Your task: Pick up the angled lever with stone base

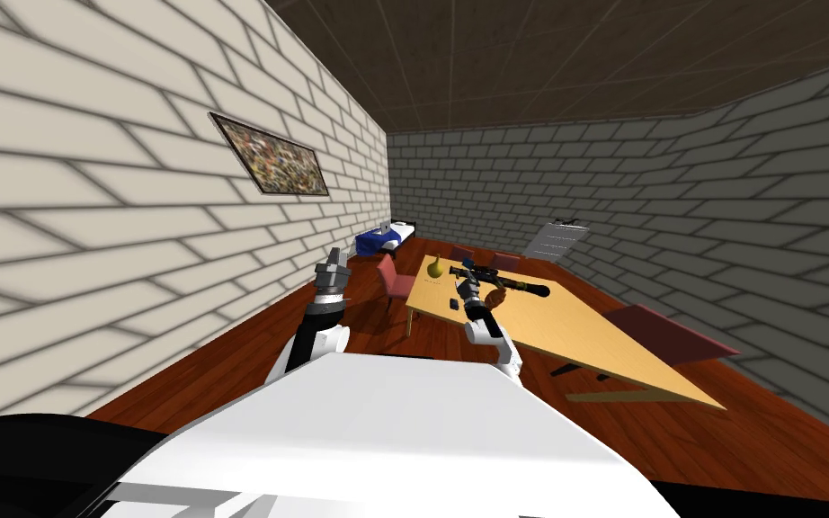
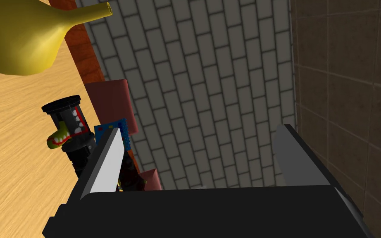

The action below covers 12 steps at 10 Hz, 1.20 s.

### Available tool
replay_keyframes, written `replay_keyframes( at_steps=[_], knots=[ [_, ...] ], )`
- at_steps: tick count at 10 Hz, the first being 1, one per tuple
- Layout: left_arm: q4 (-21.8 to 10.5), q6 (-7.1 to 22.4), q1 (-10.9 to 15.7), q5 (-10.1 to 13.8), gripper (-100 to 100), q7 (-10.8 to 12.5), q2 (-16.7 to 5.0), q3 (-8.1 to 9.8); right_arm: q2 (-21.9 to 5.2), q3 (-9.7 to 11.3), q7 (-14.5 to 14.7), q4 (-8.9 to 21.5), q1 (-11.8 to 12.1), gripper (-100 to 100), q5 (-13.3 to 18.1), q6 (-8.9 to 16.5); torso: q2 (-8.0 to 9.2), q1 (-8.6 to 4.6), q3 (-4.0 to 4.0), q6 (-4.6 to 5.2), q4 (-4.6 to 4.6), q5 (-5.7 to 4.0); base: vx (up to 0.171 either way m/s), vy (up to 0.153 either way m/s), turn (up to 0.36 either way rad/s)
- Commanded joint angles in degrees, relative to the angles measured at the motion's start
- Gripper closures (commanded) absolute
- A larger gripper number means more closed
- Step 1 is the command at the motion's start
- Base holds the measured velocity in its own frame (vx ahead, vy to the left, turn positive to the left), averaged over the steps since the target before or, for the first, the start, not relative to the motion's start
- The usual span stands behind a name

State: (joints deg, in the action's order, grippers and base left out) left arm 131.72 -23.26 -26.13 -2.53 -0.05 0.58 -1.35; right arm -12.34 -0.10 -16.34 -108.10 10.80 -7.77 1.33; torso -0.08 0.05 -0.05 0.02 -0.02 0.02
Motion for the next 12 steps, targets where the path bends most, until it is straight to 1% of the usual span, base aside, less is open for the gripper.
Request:
replay_keyframes(
  at_steps=[1,2,3,4,5,6,7,8,9,10,11,12],
  knots=[
    [0.0,0.0,0.0,0.0,0,0.0,0.0,0.0,-1.3,-0.8,-2.9,2.9,-2.9,-100,-0.7,2.9,0.0,0.0,0.0,0.0,0.0,0.0,0.018,0.013,0.077],
    [0.0,0.0,0.0,0.0,0,0.0,0.0,0.0,-1.3,-0.8,-4.0,3.5,-2.9,-100,-0.7,4.1,-0.01,0.0,0.0,-0.02,0.0,0.0,0.02,0.011,0.042],
    [0.0,0.0,0.0,0.0,0,0.0,0.0,0.0,-2.2,-1.4,-5.7,5.0,-5.0,-100,-1.3,6.5,0.0,-0.02,0.0,0.01,0.0,0.0,0.025,0.01,0.072],
    [0.0,0.0,0.0,0.0,0,0.0,0.0,0.0,-2.2,-1.4,-7.3,6.1,-5.0,-100,-1.3,7.3,-0.03,-0.02,-0.01,-0.01,0.0,0.0,0.021,0.007,0.039],
    [0.0,0.0,0.0,0.0,0,0.0,0.0,0.0,-3.2,-2.0,-8.9,8.0,-7.2,-100,-1.8,9.4,-0.01,-0.03,-0.01,0.01,-0.01,-0.01,0.022,0.011,0.083],
    [0.0,0.0,0.0,0.0,0,0.0,0.0,0.0,-3.2,-2.0,-10.7,9.2,-7.2,-100,-1.8,10.5,-0.02,-0.03,-0.01,-0.01,0.0,0.0,0.022,0.006,0.037],
    [0.0,0.0,0.0,0.0,0,0.0,0.0,0.0,-4.2,-2.7,-12.3,10.8,-9.5,-100,-2.5,12.7,-0.01,-0.03,-0.01,0.01,-0.01,-0.01,0.024,0.008,0.08],
    [0.0,0.0,0.0,0.0,0,0.0,0.0,0.0,-4.2,-2.7,-14.0,12.2,-9.5,-100,-2.5,13.9,-0.03,-0.03,-0.01,-0.01,0.0,0.0,0.02,0.002,0.037],
    [0.0,0.0,0.0,0.0,0,0.0,0.0,0.0,-4.2,-2.7,-14.2,12.2,-9.5,-100,-2.5,13.9,0.0,-0.04,0.0,0.02,-0.01,-0.01,0.01,0.002,-0.015],
    [0.0,0.0,0.0,0.0,0,0.0,0.0,0.0,-5.2,-3.4,-16.6,14.4,-11.8,-100,-3.1,16.6,0.03,-0.04,0.02,0.02,0.0,-0.01,0.018,0.005,0.073],
    [0.0,0.0,0.0,0.0,0,0.0,0.0,0.0,-5.2,-3.4,-17.8,15.2,-11.8,-100,-3.1,17.2,0.01,-0.03,0.01,-0.01,0.01,0.0,0.019,0.003,0.053],
    [0.0,0.0,0.0,0.0,0,0.0,0.0,0.0,-6.2,-4.1,-19.6,17.6,-14.1,-100,-3.8,19.0,0.01,-0.05,0.0,0.02,0.0,-0.01,0.022,0.006,0.083]
  ],
)
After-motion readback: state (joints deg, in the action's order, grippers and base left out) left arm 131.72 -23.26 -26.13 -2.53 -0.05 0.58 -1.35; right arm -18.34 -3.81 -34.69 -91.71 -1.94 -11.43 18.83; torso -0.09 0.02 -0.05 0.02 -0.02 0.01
